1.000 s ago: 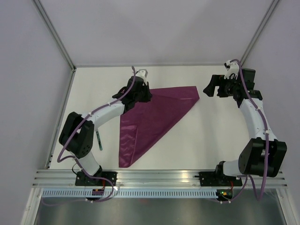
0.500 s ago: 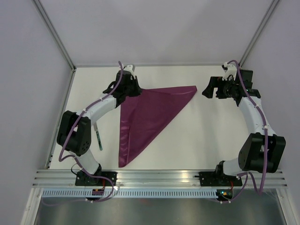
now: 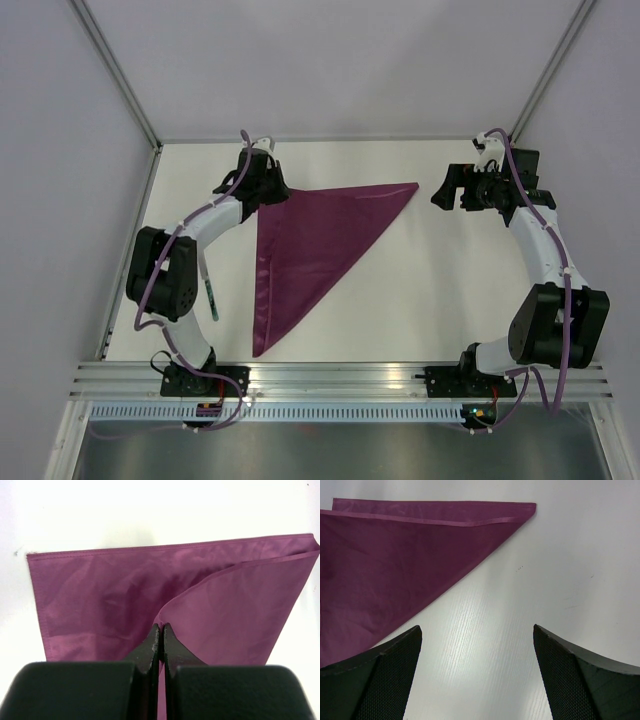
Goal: Fold the napkin, place the utensils inside, and roll it up
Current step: Fold the napkin
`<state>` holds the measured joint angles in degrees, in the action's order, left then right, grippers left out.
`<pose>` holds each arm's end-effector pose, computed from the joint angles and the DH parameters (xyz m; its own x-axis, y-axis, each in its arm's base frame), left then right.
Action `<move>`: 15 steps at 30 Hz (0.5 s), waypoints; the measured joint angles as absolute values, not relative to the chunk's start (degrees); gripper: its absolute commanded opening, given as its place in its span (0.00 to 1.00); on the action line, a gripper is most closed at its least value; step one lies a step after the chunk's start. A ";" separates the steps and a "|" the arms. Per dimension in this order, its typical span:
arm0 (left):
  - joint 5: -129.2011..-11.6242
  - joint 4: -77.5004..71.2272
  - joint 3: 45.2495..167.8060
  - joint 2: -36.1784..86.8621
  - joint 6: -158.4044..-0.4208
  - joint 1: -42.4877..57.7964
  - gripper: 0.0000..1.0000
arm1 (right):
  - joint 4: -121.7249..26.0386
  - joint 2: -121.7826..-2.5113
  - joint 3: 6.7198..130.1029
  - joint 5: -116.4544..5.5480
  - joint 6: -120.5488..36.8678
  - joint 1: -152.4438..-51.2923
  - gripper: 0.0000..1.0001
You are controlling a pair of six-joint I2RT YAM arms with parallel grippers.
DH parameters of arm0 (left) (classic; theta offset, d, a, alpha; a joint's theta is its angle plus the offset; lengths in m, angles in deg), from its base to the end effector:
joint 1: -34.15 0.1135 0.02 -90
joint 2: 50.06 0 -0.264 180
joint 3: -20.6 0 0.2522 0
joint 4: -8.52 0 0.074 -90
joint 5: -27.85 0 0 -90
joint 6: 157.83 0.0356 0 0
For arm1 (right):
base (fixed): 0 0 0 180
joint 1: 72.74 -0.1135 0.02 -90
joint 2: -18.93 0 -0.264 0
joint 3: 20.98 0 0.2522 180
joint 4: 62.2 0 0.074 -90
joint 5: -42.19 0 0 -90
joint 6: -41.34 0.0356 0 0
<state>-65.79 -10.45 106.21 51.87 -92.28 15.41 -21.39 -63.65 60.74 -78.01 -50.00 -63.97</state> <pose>0.3838 -0.1326 0.2377 -0.6510 -0.2153 -0.7279 0.1101 0.9220 -0.3712 0.3154 -0.0305 0.3018 -0.6513 0.0800 -0.7546 -0.2549 0.9136 0.3169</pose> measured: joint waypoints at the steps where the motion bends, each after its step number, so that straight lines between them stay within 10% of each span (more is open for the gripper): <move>1: -65.79 -10.56 106.48 52.06 -92.28 15.70 0.02 | -21.39 -63.65 60.74 -78.01 -50.02 -63.99 0.96; 15: -65.90 -10.93 109.12 54.82 -92.28 18.95 0.02 | -21.39 -63.70 60.74 -77.99 -50.41 -64.32 0.96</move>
